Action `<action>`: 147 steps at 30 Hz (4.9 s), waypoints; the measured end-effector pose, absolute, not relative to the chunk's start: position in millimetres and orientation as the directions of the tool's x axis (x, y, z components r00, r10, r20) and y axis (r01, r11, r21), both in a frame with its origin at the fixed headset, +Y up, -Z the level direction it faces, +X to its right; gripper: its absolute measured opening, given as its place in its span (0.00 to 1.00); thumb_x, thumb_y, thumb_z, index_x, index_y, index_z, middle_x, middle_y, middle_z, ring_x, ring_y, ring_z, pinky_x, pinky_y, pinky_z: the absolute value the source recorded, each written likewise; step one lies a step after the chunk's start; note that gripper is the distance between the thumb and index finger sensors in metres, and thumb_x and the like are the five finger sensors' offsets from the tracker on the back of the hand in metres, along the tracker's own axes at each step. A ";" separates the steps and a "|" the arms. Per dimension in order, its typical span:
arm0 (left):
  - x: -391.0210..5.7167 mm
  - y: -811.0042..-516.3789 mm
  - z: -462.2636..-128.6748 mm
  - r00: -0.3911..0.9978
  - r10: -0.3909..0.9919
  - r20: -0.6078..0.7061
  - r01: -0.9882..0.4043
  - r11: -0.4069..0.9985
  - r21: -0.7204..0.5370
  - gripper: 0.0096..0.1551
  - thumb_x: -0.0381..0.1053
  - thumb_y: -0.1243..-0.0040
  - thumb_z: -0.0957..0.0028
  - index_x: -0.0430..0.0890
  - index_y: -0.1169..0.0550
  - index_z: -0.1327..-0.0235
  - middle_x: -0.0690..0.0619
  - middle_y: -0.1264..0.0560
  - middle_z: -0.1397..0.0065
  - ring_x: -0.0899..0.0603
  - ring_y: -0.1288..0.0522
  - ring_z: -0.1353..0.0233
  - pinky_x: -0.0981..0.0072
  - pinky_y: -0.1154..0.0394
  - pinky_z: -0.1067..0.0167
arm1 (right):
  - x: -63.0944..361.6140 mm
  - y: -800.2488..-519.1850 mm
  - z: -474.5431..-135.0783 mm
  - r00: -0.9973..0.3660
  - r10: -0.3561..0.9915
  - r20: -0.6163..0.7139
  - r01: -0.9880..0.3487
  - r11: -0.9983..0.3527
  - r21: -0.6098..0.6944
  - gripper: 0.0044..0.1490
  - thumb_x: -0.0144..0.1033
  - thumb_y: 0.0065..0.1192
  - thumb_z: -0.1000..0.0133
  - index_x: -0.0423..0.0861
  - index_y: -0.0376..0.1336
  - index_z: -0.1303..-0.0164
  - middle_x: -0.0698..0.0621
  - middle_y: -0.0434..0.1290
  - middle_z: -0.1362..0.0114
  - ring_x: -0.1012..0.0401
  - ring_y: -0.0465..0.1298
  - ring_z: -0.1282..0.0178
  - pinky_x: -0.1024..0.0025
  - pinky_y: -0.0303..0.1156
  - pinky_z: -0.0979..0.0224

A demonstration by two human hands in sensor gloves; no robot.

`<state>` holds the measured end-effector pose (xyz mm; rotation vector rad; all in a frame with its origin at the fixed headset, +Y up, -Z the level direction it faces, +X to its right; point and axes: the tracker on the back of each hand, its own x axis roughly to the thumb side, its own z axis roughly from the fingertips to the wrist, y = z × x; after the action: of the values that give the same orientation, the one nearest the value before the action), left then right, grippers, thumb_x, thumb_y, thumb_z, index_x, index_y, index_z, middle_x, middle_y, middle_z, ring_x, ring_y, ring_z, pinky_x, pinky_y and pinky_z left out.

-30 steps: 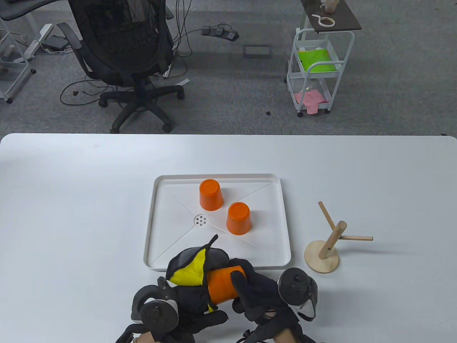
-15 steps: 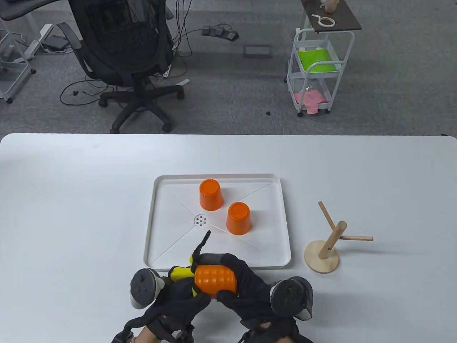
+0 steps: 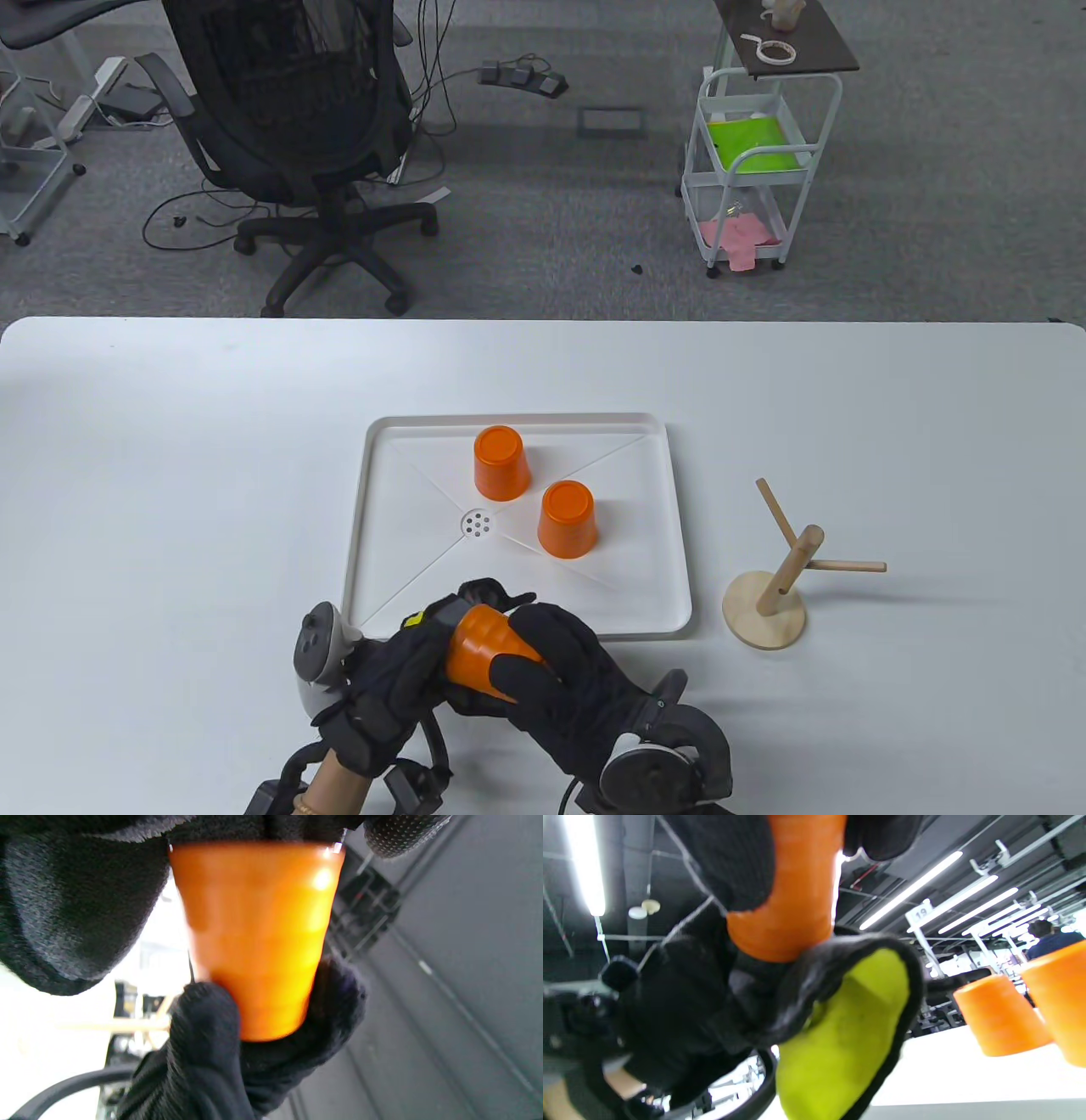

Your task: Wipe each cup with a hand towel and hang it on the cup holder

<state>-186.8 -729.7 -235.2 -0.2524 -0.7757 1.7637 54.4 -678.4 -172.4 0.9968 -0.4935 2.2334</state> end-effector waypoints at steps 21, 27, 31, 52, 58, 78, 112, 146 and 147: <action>-172.2 -719.0 -222.1 -0.192 0.917 0.349 -0.751 0.092 -0.654 0.29 0.55 0.53 0.31 0.56 0.38 0.17 0.54 0.55 0.08 0.41 0.57 0.13 0.46 0.41 0.24 | 78.3 -697.6 -194.1 -0.498 0.744 0.446 -0.851 -0.518 -0.087 0.49 0.52 0.62 0.40 0.54 0.41 0.16 0.32 0.49 0.17 0.38 0.65 0.28 0.49 0.70 0.28; -188.4 -711.3 -217.5 0.129 0.869 0.477 -0.932 0.270 -0.240 0.28 0.48 0.41 0.34 0.66 0.33 0.23 0.56 0.32 0.16 0.46 0.23 0.26 0.68 0.14 0.43 | 63.3 -697.9 -189.3 -0.457 0.726 0.515 -0.850 -0.526 -0.014 0.49 0.53 0.61 0.40 0.55 0.40 0.16 0.33 0.48 0.17 0.40 0.65 0.27 0.51 0.70 0.26; -190.1 -712.8 -218.8 0.063 0.894 0.443 -0.931 0.212 -0.296 0.38 0.51 0.38 0.36 0.61 0.43 0.17 0.56 0.30 0.18 0.46 0.23 0.28 0.66 0.14 0.46 | 60.0 -695.9 -186.3 -0.455 0.708 0.540 -0.847 -0.532 -0.016 0.49 0.53 0.61 0.40 0.56 0.40 0.16 0.34 0.48 0.16 0.40 0.64 0.26 0.51 0.70 0.25; -174.1 -737.5 -226.9 -0.356 0.927 0.115 -0.719 -0.193 -0.667 0.54 0.77 0.48 0.37 0.67 0.66 0.17 0.35 0.59 0.11 0.21 0.45 0.20 0.35 0.27 0.36 | 34.5 -681.0 -165.5 -0.520 0.310 0.796 -0.626 -0.772 -0.109 0.47 0.39 0.68 0.43 0.68 0.43 0.22 0.44 0.42 0.11 0.41 0.55 0.16 0.50 0.62 0.14; -171.2 -737.8 -226.5 -0.322 0.935 0.150 -0.731 -0.145 -0.666 0.45 0.74 0.46 0.36 0.67 0.54 0.15 0.41 0.50 0.12 0.33 0.37 0.22 0.56 0.20 0.41 | 32.6 -678.2 -160.8 -0.614 0.202 0.763 -0.549 -0.804 -0.230 0.51 0.43 0.68 0.44 0.65 0.40 0.20 0.40 0.47 0.12 0.41 0.62 0.18 0.54 0.69 0.17; -153.4 -692.9 -171.7 0.446 0.249 0.860 -0.639 0.761 0.112 0.36 0.71 0.42 0.42 0.79 0.47 0.27 0.59 0.52 0.11 0.41 0.46 0.14 0.56 0.25 0.33 | 66.2 -722.8 -205.4 -0.082 0.997 -0.001 -0.884 -0.073 0.462 0.56 0.64 0.31 0.38 0.25 0.63 0.30 0.36 0.83 0.63 0.54 0.83 0.80 0.68 0.79 0.81; -181.2 -751.1 -231.0 -0.266 0.962 0.058 -0.779 -0.179 -0.600 0.46 0.80 0.66 0.32 0.59 0.58 0.10 0.36 0.51 0.11 0.25 0.41 0.21 0.52 0.21 0.43 | 38.6 -672.4 -153.4 -0.663 0.163 0.731 -0.503 -0.820 -0.273 0.45 0.42 0.67 0.41 0.73 0.44 0.22 0.50 0.42 0.10 0.45 0.57 0.15 0.56 0.67 0.17; -149.8 -691.0 -171.3 0.476 0.181 0.861 -0.564 0.813 0.141 0.34 0.70 0.43 0.42 0.80 0.45 0.28 0.61 0.52 0.11 0.41 0.46 0.13 0.55 0.25 0.34 | 68.9 -733.9 -208.2 -0.055 0.984 -0.167 -0.871 0.034 0.489 0.54 0.64 0.37 0.37 0.27 0.66 0.31 0.35 0.82 0.59 0.56 0.81 0.78 0.71 0.79 0.81; -149.9 -691.7 -172.0 0.467 0.201 0.861 -0.574 0.810 0.122 0.34 0.70 0.42 0.42 0.80 0.45 0.28 0.61 0.52 0.11 0.41 0.46 0.13 0.54 0.25 0.33 | 68.8 -733.7 -208.0 -0.056 0.985 -0.166 -0.872 0.033 0.488 0.54 0.64 0.37 0.37 0.28 0.66 0.30 0.35 0.81 0.58 0.55 0.82 0.77 0.70 0.80 0.80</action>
<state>-149.9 -691.7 -172.0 0.4282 -0.9763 0.4935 68.8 -733.7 -208.0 0.2624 0.5408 1.5406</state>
